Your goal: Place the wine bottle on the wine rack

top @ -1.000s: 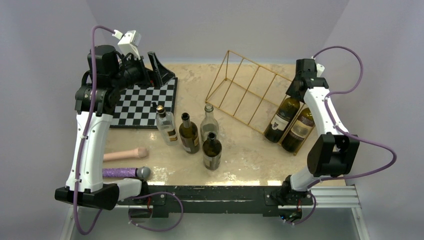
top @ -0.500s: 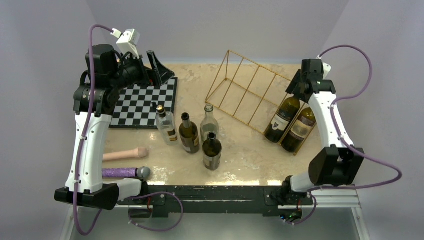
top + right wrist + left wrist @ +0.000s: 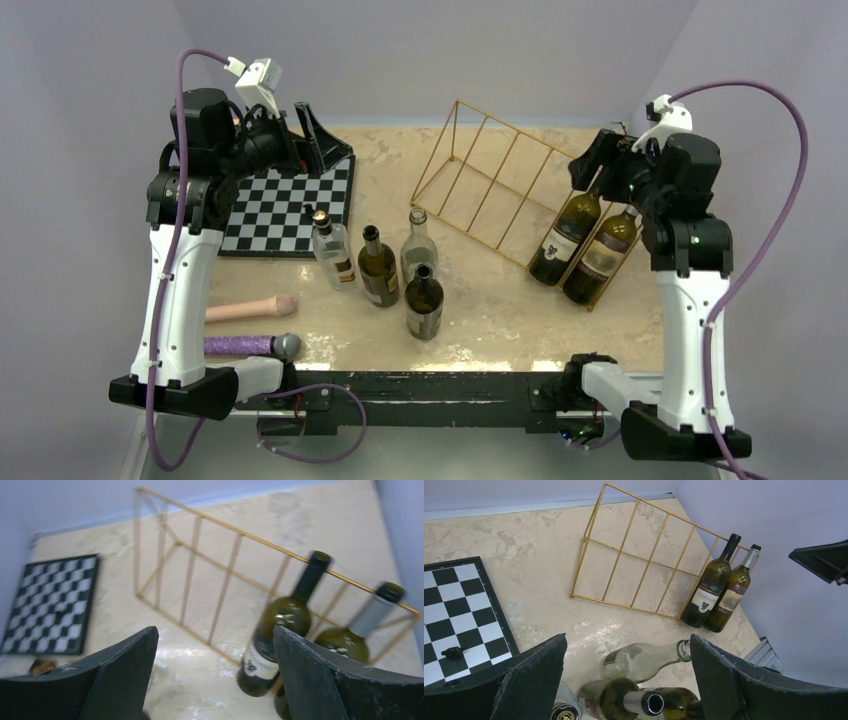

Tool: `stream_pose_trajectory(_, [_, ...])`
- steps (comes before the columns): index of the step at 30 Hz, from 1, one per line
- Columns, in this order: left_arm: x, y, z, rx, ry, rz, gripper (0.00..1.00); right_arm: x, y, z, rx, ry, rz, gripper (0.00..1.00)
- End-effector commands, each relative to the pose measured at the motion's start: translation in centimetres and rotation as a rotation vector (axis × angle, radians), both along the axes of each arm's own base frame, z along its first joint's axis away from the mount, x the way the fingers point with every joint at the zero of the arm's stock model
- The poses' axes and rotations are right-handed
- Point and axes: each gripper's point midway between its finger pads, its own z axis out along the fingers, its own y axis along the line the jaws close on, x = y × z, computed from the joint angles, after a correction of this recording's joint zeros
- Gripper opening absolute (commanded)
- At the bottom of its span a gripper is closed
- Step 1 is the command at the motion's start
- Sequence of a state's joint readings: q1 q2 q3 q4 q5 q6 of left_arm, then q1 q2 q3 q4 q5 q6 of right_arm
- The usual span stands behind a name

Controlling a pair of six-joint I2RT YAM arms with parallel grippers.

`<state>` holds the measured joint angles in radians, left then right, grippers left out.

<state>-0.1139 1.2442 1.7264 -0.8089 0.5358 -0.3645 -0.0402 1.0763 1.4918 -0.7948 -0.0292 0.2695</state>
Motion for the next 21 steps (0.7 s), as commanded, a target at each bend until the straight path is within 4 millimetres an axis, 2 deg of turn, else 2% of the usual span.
stream_pose_trajectory(1, [-1.0,-0.9,2.6,-0.049,-0.062,-0.051,0.96,-3.9,8.3,4.0,0.052,-0.174,0.520,0.90])
stream_pose_trajectory(6, [-1.1,-1.3,2.3,-0.066,-0.047,-0.069,0.96,-8.7,14.4,4.2,0.054,-0.215,0.829,0.90])
stream_pose_trajectory(10, [-0.9,-1.2,2.0,-0.064,-0.038,-0.065,0.96,-10.9,17.6,3.3,0.037,-0.201,0.947,0.90])
stream_pose_trajectory(16, [-0.5,-1.2,1.7,-0.063,-0.024,-0.059,0.97,-13.3,21.0,2.6,0.051,-0.226,1.065,0.89])
stream_pose_trajectory(21, [0.0,-1.0,1.4,-0.051,-0.012,-0.042,0.97,-14.0,23.5,0.9,-0.008,-0.210,1.124,0.88])
